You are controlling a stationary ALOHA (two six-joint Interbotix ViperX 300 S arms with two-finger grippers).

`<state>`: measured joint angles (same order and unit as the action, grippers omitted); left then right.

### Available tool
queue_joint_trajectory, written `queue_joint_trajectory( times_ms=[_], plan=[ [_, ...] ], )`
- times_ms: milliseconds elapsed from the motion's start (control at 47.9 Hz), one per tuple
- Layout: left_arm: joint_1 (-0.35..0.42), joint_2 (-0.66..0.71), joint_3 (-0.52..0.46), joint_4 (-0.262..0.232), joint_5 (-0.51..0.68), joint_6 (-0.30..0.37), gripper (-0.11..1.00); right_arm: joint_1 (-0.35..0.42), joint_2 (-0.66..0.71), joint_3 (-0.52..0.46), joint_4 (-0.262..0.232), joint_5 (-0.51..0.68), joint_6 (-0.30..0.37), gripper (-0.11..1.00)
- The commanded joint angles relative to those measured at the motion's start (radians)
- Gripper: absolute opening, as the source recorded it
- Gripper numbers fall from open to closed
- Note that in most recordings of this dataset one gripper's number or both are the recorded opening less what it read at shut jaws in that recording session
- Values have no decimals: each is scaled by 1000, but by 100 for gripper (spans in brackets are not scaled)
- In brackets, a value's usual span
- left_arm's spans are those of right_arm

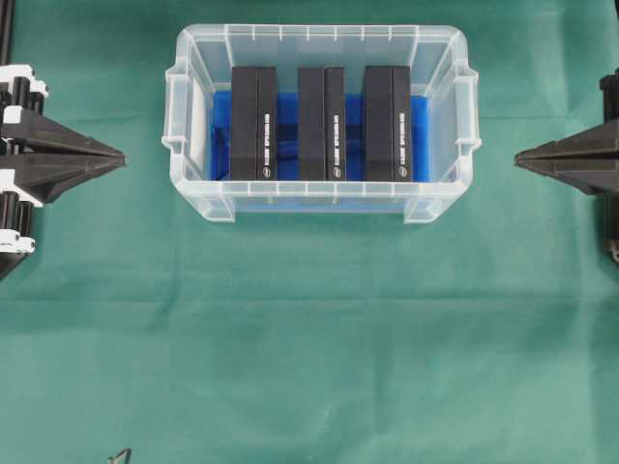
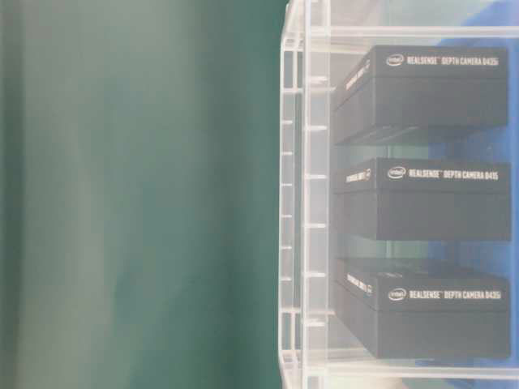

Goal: Take the box out of the case with the left arm.

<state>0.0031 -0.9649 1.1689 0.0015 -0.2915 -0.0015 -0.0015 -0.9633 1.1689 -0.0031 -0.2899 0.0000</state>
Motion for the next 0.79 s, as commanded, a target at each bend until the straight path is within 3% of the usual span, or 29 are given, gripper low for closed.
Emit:
queue_joint_trajectory(
  times_ms=[0, 292, 397, 605, 772],
  plan=[
    [-3, 8, -23, 31, -6, 3, 0, 0, 9, -17, 5, -2, 5, 0],
    [-3, 6, -54, 32, 20, -8, 0, -2, 9, -72, 5, 120, 15, 0],
    [-8, 5, -97, 32, 66, -25, 0, 0, 0, -124, 5, 170, 51, 0],
    [-11, 5, -242, 32, 242, -64, 0, -2, 5, -284, 5, 333, 130, 0],
    [-12, 20, -399, 32, 423, -78, 0, 0, 14, -433, 5, 436, 144, 0]
  ],
)
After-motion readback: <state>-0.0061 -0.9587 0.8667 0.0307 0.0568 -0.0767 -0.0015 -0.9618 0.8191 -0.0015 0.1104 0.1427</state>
